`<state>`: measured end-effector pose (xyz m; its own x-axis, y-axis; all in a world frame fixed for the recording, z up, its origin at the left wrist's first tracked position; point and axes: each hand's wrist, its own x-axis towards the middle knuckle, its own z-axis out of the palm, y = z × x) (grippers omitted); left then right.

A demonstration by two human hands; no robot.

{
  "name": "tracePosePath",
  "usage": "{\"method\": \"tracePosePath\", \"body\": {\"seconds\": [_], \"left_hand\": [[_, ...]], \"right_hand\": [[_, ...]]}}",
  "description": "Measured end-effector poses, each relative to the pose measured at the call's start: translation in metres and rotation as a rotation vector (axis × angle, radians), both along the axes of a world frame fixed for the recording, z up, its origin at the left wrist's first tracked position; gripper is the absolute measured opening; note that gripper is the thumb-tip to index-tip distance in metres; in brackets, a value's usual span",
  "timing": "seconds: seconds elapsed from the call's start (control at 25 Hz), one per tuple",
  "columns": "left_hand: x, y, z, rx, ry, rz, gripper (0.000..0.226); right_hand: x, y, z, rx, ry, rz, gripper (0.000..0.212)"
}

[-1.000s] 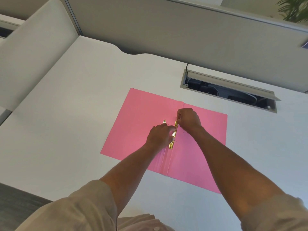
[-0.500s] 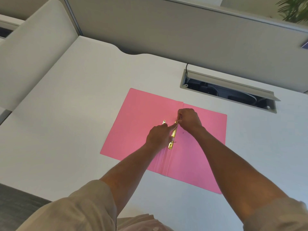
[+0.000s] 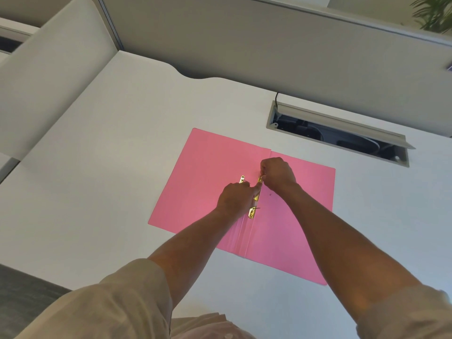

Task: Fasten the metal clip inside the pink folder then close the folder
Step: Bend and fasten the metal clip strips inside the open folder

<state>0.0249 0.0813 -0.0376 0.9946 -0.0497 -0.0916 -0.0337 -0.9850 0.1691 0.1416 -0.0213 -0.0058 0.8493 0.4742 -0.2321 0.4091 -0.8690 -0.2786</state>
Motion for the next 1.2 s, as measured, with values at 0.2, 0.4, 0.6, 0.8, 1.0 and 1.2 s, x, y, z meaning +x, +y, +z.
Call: {"method": "tracePosePath", "body": {"seconds": [0.2,0.4,0.6,0.8,1.0,1.2], "left_hand": [[-0.001,-0.003,0.001,0.068,-0.02,-0.014,0.053],[-0.001,-0.003,0.001,0.094,-0.024,-0.028,0.054],[-0.001,-0.003,0.003,0.102,-0.018,-0.037,0.056],[-0.001,-0.004,0.005,0.093,-0.001,-0.022,0.056],[-0.001,-0.004,0.008,0.079,0.012,-0.026,0.057],[0.0,-0.003,0.012,0.075,0.052,-0.017,0.057]], "right_hand": [[0.003,-0.001,-0.002,0.013,0.005,0.014,0.011],[0.004,-0.003,-0.004,0.029,0.001,0.024,0.01],[0.0,-0.008,-0.005,0.038,-0.03,0.062,0.007],[-0.003,-0.011,-0.004,-0.02,-0.085,0.192,0.008],[0.01,-0.004,-0.003,-0.058,-0.045,0.23,0.014],[0.027,0.006,-0.001,-0.074,0.099,0.045,0.008]]}}
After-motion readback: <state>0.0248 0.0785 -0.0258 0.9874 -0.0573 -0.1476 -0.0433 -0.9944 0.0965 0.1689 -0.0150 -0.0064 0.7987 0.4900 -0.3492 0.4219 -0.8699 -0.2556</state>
